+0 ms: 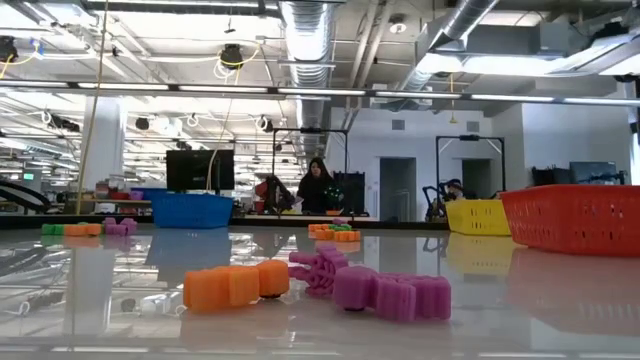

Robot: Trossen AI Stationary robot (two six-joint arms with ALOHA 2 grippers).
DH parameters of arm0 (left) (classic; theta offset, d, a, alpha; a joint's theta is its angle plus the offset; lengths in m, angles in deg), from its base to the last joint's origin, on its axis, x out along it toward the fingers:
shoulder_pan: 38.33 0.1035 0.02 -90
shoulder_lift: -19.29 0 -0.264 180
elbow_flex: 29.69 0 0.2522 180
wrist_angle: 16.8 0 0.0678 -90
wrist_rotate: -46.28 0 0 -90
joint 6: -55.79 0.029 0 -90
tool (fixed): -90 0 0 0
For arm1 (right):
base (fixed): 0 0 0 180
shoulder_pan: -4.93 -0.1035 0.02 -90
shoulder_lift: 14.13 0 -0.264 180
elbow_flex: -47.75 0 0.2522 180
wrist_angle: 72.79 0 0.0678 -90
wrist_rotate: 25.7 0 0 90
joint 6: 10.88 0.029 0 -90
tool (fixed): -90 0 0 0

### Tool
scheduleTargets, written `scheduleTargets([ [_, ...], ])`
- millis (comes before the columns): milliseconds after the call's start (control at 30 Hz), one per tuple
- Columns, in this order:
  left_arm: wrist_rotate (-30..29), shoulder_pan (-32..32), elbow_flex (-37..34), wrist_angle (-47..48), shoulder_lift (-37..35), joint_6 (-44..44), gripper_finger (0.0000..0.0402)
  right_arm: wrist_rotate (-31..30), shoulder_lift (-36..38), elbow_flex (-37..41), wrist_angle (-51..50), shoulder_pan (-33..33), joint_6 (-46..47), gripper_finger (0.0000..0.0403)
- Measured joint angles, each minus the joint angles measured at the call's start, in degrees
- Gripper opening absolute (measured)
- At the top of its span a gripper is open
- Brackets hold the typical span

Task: Sort Halloween decoration
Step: Put the orange skeleton toy into the red bin

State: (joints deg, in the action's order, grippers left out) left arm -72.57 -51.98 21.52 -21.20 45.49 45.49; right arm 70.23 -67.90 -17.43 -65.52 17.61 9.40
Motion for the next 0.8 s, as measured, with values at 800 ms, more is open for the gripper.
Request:
scheduleTargets([
  [800,-1.5,3.1,14.0,22.6,16.2,-1.3,0.0206,10.9,-40.3,-8.0,-23.5,-14.0,-16.9,0.0162],
])
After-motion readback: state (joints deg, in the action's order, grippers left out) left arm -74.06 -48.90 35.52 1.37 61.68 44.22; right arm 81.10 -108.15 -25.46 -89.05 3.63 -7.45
